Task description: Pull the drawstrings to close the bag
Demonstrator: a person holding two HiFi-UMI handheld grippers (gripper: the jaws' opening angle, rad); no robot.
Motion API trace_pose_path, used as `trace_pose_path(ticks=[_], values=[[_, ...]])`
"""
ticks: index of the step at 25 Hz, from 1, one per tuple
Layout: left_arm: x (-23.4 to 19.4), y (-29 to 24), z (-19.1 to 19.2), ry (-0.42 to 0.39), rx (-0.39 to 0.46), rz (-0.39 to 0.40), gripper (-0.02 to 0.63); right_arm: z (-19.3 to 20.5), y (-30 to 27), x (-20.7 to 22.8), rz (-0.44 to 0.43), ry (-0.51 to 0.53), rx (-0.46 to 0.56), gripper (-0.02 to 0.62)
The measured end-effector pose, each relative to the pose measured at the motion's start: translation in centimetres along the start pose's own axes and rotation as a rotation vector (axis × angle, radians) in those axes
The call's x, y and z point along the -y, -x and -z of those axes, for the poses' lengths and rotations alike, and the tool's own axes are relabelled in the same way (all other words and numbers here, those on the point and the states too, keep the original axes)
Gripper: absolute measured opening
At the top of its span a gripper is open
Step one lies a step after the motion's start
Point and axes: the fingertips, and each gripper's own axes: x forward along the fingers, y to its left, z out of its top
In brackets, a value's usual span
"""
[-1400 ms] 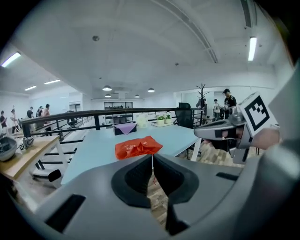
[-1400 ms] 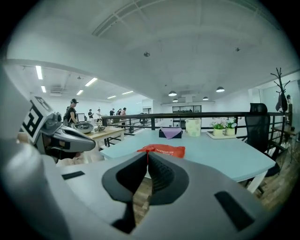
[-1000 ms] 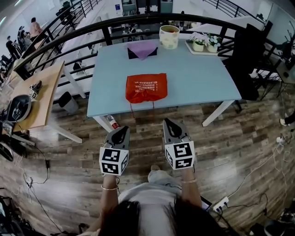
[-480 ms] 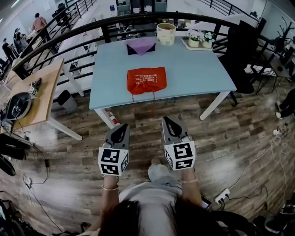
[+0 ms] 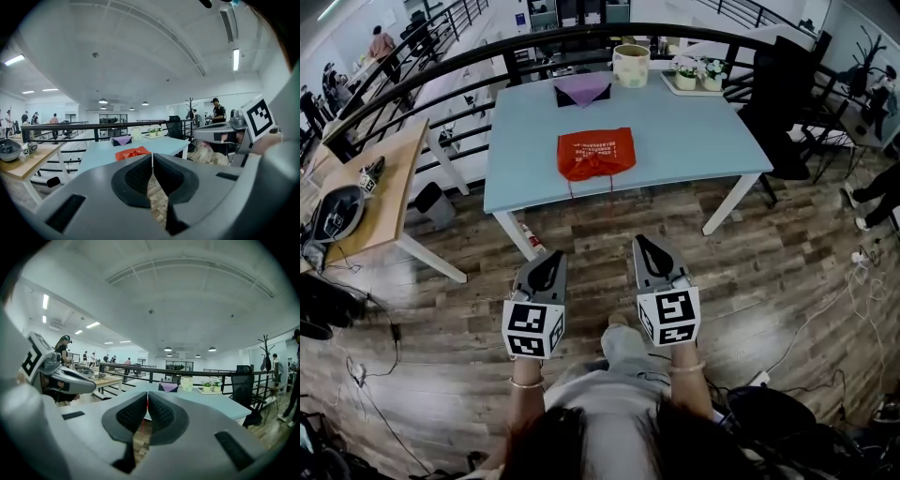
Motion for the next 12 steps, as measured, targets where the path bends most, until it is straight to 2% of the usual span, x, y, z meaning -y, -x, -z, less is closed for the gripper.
trace_pose_path(ticks=[12], values=[[1.2,2.5,1.3,0.014,0.001,0.028,0.025,0.4,2.8,-1.5,0.028,-0.005,0.005,0.030]])
